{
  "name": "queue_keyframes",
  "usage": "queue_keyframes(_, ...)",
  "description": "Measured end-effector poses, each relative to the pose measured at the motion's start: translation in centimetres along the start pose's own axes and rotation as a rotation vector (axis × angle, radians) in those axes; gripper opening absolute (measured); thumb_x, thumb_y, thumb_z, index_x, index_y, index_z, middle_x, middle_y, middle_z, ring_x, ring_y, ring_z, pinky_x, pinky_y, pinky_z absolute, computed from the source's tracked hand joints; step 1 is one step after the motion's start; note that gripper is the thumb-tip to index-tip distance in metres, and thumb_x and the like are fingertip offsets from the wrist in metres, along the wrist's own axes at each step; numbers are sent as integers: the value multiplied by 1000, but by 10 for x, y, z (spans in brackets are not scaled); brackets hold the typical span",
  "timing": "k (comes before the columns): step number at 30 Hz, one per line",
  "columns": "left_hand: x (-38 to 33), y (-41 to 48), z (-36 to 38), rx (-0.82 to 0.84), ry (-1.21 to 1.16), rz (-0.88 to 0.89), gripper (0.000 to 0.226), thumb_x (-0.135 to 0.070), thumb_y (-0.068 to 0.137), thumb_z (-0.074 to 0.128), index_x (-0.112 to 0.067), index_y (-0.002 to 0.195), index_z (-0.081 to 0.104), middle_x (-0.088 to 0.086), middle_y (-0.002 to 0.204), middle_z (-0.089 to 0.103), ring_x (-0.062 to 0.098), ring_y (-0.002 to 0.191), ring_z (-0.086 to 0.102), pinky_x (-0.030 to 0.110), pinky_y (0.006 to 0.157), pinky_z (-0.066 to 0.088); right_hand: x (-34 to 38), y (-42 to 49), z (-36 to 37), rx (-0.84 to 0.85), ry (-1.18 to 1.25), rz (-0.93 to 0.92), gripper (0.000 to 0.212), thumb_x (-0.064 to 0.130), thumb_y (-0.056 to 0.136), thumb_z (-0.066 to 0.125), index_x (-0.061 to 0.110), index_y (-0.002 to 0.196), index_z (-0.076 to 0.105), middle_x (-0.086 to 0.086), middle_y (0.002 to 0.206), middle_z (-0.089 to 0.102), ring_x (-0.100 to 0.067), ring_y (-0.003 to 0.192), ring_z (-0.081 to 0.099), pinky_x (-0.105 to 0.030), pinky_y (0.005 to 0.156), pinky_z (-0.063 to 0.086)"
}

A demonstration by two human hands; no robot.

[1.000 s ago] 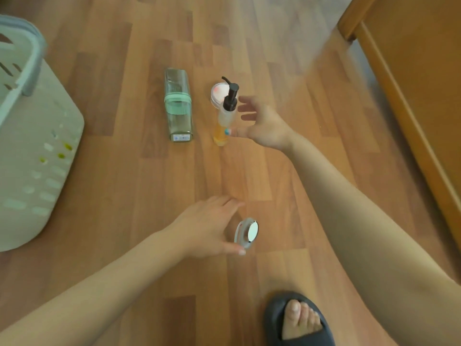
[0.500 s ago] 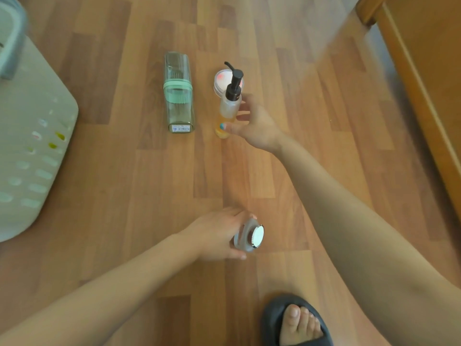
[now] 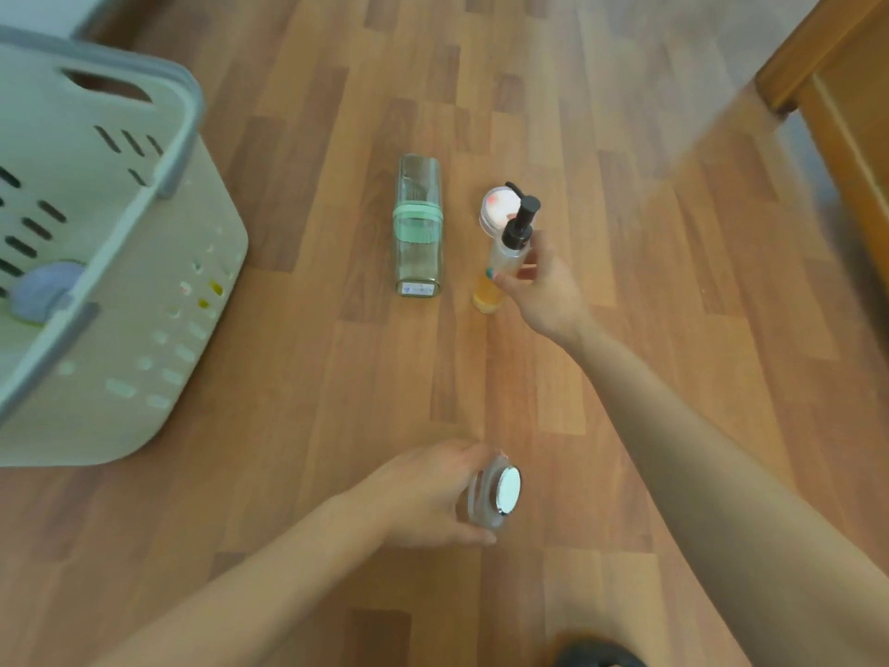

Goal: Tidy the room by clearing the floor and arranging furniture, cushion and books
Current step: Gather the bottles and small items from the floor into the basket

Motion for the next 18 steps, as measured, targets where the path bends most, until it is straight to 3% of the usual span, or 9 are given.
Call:
queue_keyframes(3,11,-21,-32,-130,-25,-58,60,-51,73,75,-30,122,48,-20,117,53,1,108,50,22,93,41,19,-5,5,30,-6,-46,34,27,91,65,29,120,47,22,101,58,7,88,57,-21,76,45)
queue_keyframes(7,24,-51,-84,-313,-65,-122,53,-57,65,76,-35,107,54,-23,102,58,-4,100,55,28,88,48,57,-15,3,50,-6,-140,33,28,92,66,22,120,50,16,102,61,4,87,59,-11,71,44)
queue_keyframes(9,29,-69,-111,-412,-71,-138,53,-55,63,78,-35,106,55,-24,101,59,-3,100,57,29,90,49,81,-15,2,68,7,-182,33,30,91,66,20,118,51,10,106,63,1,89,61,-17,75,48)
queue_keyframes(11,31,-86,-135,-503,-77,-143,50,-48,63,81,-35,105,57,-24,98,61,-3,99,58,28,90,49,107,-17,3,100,-2,-227,36,34,90,67,20,120,52,8,108,63,-5,93,62,-32,83,54)
queue_keyframes(13,30,-107,-158,-595,-60,-147,51,-45,63,83,-34,106,59,-24,97,61,-4,97,58,26,90,49,134,-20,5,114,-39,-283,39,41,88,67,25,120,51,12,106,63,-7,95,63,-40,88,53)
queue_keyframes(15,25,-116,-173,-642,-36,-148,51,-45,63,83,-34,107,59,-24,96,62,-6,95,57,23,88,48,152,-24,1,127,-45,-306,34,41,88,67,31,116,51,16,104,63,-7,96,63,-40,88,54)
queue_keyframes(18,23,-144,-202,-733,-34,-182,48,-51,62,81,-36,102,58,-22,93,62,-4,90,58,22,82,50,189,-28,6,181,1,-353,28,31,89,69,30,113,54,6,105,63,-13,97,65,-39,82,57)
Point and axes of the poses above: each hand's wrist, its own y-axis towards the middle knuckle, its own z-axis out of the palm, x = y × z, the point moved 4 cm from there along y, towards the middle knuckle
